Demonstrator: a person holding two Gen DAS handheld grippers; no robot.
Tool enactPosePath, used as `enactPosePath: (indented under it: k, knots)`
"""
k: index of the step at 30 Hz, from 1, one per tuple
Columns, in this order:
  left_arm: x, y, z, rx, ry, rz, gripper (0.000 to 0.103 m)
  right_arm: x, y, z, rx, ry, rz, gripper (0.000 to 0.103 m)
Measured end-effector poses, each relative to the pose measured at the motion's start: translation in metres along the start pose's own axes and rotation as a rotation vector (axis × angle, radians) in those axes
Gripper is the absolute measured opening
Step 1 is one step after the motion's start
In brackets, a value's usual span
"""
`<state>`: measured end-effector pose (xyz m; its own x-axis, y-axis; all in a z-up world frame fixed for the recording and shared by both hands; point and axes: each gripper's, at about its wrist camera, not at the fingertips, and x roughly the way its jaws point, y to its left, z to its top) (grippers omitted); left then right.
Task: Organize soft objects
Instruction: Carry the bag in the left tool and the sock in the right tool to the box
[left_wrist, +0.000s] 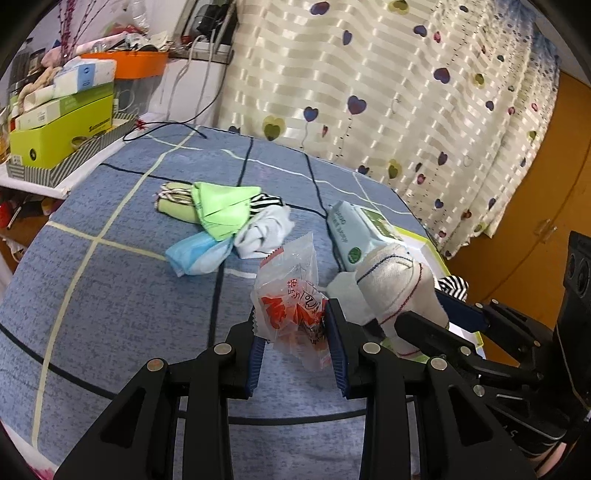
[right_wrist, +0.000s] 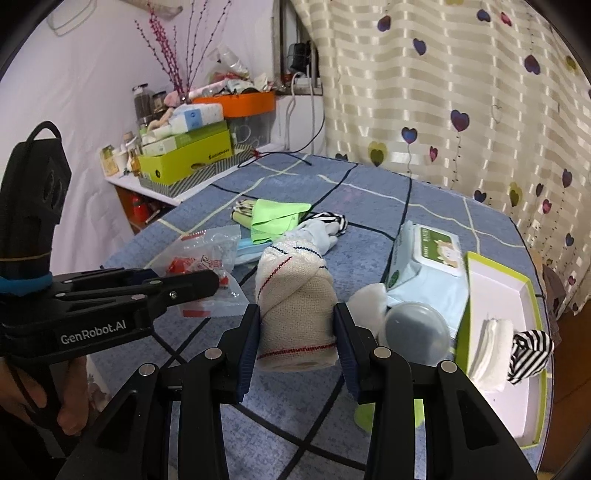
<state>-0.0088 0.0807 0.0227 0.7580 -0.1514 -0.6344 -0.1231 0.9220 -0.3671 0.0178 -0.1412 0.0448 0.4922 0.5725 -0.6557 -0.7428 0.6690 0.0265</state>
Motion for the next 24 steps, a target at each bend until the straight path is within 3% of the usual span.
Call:
enactPosePath:
  k: [24]
  knots:
    - [0.013,-0.077,0.000,0.140,0.025,-0.058,0.032,-0.048,-0.059,-0.023,0.112,-0.071,-0.073,0.038]
